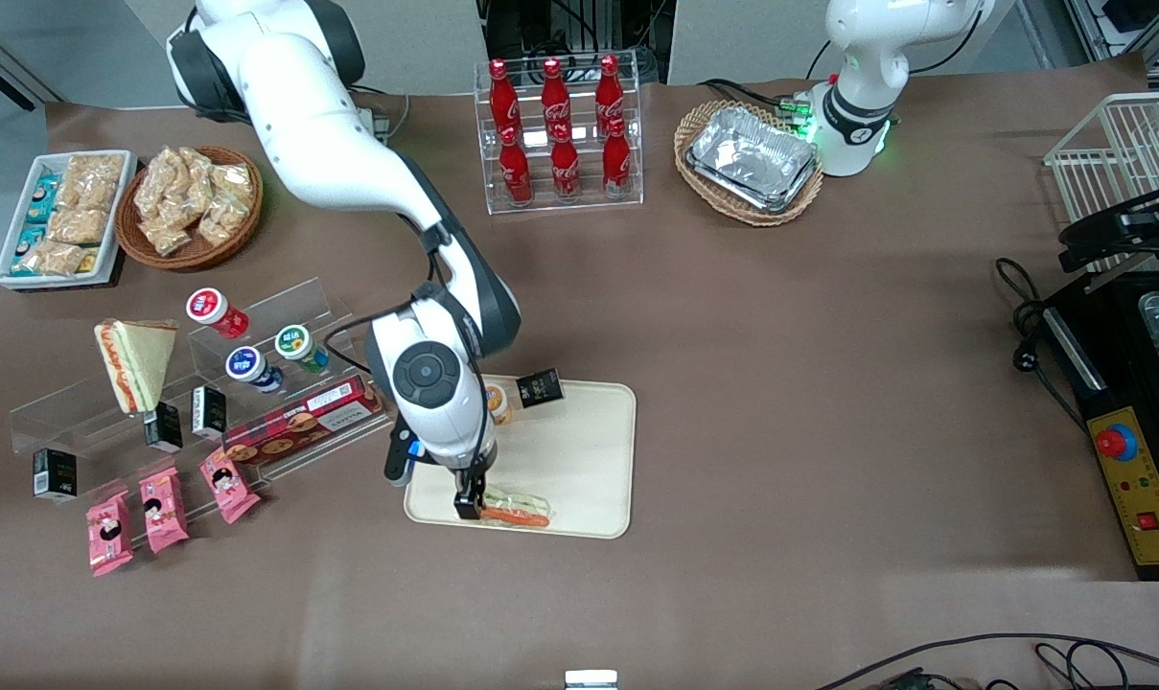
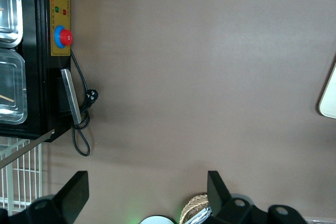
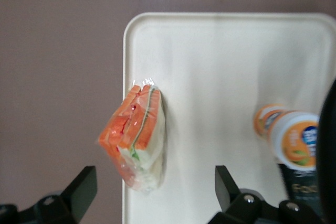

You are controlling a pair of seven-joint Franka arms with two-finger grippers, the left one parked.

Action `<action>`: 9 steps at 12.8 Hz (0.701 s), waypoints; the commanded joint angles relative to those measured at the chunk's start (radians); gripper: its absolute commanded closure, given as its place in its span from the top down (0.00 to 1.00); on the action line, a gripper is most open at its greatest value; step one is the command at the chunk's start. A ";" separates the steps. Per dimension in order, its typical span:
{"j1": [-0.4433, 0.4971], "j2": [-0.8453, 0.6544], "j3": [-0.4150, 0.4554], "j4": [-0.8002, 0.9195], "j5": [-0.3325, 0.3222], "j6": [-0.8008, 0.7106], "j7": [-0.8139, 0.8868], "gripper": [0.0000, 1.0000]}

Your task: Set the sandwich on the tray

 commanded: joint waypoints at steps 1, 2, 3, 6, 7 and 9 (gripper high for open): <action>-0.009 -0.116 0.000 -0.022 0.028 -0.160 -0.217 1.00; -0.009 -0.146 -0.004 -0.030 0.027 -0.216 -0.330 1.00; -0.012 -0.173 -0.014 -0.030 0.025 -0.281 -0.456 1.00; -0.104 -0.243 -0.024 -0.030 0.013 -0.364 -0.775 1.00; -0.136 -0.265 -0.024 -0.032 0.013 -0.393 -0.897 1.00; -0.182 -0.297 -0.024 -0.032 0.010 -0.418 -1.144 1.00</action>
